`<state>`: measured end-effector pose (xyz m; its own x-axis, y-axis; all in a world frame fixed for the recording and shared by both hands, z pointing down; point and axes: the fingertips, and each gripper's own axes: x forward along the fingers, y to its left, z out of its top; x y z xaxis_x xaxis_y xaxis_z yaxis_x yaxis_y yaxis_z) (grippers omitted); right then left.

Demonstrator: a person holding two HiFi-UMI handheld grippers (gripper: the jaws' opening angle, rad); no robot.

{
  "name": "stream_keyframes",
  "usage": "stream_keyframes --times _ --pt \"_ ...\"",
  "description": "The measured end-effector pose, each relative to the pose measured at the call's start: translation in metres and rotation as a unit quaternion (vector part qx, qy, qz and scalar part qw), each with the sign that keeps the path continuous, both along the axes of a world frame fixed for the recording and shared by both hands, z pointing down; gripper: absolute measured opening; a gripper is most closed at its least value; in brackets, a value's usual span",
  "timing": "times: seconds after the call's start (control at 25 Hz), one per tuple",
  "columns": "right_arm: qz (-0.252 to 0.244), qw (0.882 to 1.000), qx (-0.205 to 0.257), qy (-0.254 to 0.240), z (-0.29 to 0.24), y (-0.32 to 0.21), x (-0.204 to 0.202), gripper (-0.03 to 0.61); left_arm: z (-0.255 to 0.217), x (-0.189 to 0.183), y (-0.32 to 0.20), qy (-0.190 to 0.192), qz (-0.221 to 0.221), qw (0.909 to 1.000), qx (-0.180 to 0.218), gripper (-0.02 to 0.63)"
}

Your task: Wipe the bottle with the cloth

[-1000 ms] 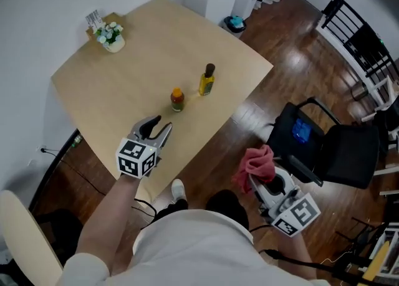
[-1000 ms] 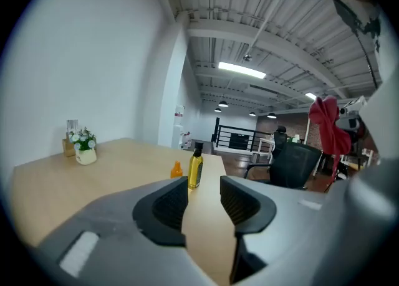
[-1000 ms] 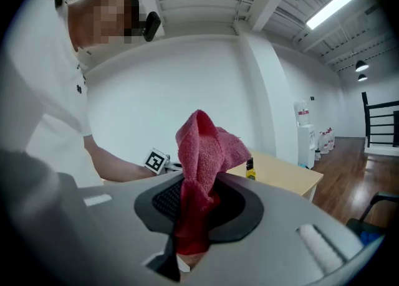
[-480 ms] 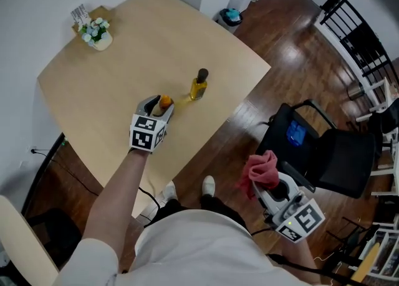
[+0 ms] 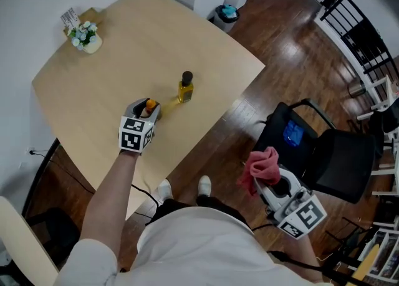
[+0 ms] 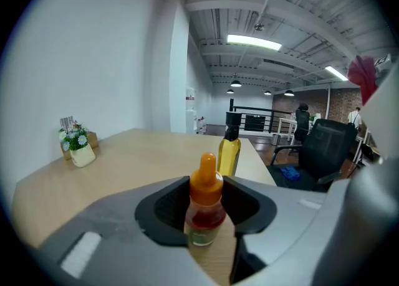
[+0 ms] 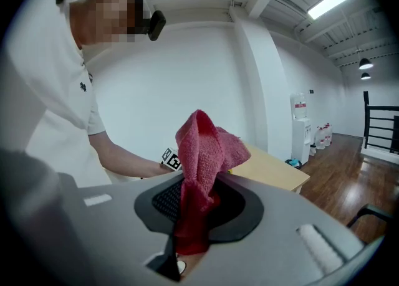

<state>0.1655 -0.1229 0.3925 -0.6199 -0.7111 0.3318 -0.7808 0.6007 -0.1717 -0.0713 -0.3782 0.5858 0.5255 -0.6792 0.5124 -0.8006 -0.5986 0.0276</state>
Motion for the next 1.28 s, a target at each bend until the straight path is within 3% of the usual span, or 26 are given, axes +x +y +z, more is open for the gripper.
stream_keyframes --times 0.16,0.44,0.88,1.08,1.28 --pt "-0.016 1.0 0.015 -0.006 -0.003 -0.017 0.003 0.084 -0.024 0.003 0.017 0.018 0.016 0.9997 0.005 0.158" --pt "-0.088 0.994 0.067 -0.023 -0.024 -0.055 -0.034 0.084 -0.116 0.024 0.08 0.068 0.104 0.992 0.023 0.158" --pt "-0.249 0.953 0.17 -0.044 -0.087 -0.088 -0.147 0.084 -0.207 0.051 0.158 0.1 0.187 0.9771 0.023 0.16" --pt "-0.296 0.939 0.173 -0.033 -0.078 -0.084 -0.175 0.084 -0.233 0.051 0.17 0.129 0.199 0.9709 0.034 0.16" --pt "-0.297 0.944 0.14 -0.023 -0.038 -0.077 -0.167 0.084 -0.257 0.045 0.167 0.163 0.18 0.9694 0.041 0.16"
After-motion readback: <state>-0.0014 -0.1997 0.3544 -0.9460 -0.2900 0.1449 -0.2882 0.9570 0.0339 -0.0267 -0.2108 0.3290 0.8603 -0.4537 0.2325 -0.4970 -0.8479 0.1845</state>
